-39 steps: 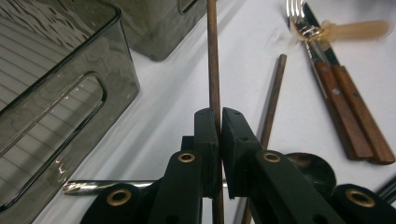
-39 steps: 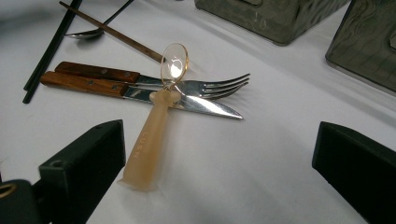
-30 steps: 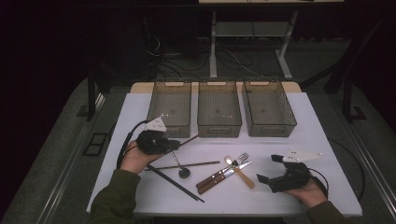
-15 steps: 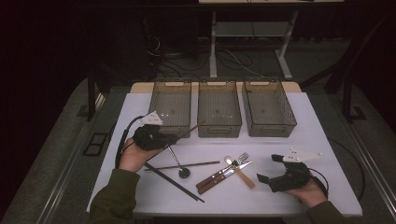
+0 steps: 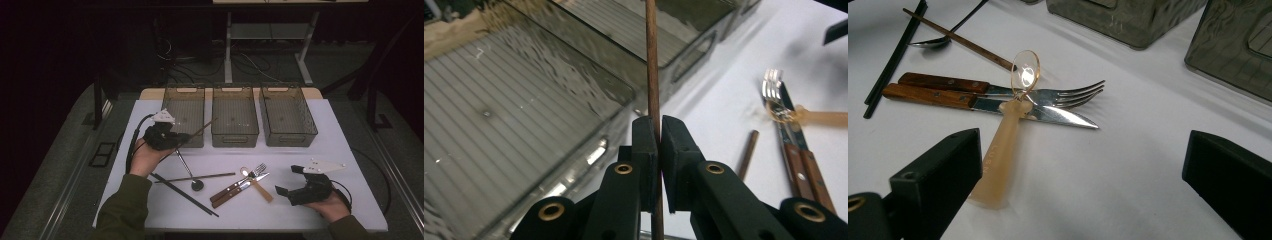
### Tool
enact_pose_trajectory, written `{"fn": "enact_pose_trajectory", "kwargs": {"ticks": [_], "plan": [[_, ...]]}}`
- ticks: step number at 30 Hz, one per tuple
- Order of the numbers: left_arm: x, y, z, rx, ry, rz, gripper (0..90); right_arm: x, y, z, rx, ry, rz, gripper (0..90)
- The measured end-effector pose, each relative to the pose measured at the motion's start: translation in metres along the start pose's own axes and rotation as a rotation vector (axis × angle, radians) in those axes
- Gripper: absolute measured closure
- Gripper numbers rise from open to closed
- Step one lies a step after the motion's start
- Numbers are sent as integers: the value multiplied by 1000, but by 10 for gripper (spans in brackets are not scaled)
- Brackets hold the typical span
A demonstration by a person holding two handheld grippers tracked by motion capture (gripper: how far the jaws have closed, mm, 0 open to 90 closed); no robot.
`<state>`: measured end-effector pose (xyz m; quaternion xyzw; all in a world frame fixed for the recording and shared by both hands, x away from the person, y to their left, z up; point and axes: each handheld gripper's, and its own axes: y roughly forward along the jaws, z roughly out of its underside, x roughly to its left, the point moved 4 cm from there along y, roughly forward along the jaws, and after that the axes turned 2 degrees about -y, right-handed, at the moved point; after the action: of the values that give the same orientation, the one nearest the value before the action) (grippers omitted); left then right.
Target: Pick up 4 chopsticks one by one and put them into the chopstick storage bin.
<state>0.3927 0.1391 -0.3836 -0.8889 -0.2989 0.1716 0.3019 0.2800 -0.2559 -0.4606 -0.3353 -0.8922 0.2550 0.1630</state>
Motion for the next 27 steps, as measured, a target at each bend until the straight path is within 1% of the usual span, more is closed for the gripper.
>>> {"fn": "enact_pose_trajectory", "kwargs": {"ticks": [3,5,8,13,14,20,22,23,27], "plan": [[5,1,-7,7,-6,-22,848,0,-1,0,-3,4,1,23],[9,3,-13,13,-2,-34,848,0,-1,0,-6,8,3,23],[15,6,-19,8,-16,-49,848,-1,-1,0,-9,9,6,23],[28,13,-28,6,-19,-66,848,-1,-2,-1,-14,10,4,23],[31,14,-29,3,-26,-75,848,-1,-2,-1,-15,12,4,23],[46,18,-41,8,-36,-116,848,-1,-2,-1,-20,17,3,23],[50,18,-45,-5,-58,-108,848,-1,-3,-1,-21,19,0,23],[52,18,-46,-16,-62,-110,848,-1,-2,-1,-20,18,2,23],[61,21,-51,-14,-79,-135,848,-2,-2,-1,-22,21,3,23]]}}
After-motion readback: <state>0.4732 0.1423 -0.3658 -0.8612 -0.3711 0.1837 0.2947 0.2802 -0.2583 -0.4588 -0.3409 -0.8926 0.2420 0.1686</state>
